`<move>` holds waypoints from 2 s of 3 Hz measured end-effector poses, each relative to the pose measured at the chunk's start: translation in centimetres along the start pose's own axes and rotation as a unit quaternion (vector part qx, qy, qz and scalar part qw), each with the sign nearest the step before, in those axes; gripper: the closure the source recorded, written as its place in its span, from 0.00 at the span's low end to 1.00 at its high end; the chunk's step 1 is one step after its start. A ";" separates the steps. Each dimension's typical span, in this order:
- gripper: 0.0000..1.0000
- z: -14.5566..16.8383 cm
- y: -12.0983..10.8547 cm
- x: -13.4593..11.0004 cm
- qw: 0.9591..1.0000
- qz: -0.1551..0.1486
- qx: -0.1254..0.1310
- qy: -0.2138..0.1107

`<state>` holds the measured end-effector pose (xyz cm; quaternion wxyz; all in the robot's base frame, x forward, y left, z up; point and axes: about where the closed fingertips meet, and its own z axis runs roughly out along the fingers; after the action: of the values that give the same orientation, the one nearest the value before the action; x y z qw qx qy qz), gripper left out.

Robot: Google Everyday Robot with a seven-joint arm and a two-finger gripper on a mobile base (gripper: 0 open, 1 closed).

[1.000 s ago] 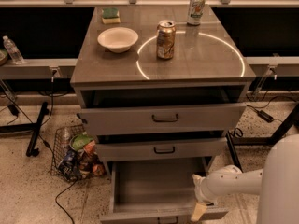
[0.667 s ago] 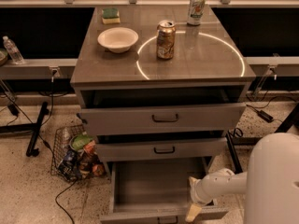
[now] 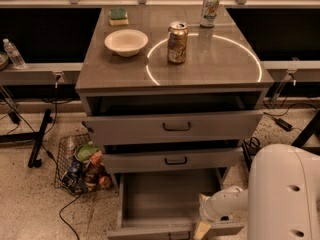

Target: Close bottom drawer

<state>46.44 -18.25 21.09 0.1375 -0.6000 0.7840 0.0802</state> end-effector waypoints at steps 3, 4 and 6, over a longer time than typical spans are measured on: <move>0.64 2.2 -1.0 -0.6 1.000 0.001 0.017 -0.025; 0.87 2.1 -1.1 -0.7 0.999 0.000 0.020 -0.027; 0.79 1.6 -2.1 -1.6 0.999 -0.007 0.033 -0.037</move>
Offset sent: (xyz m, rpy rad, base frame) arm 0.0181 0.0101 -0.0241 0.0524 -0.0449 -0.0112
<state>48.98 -16.90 20.13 0.1866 -0.5971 0.7765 0.0759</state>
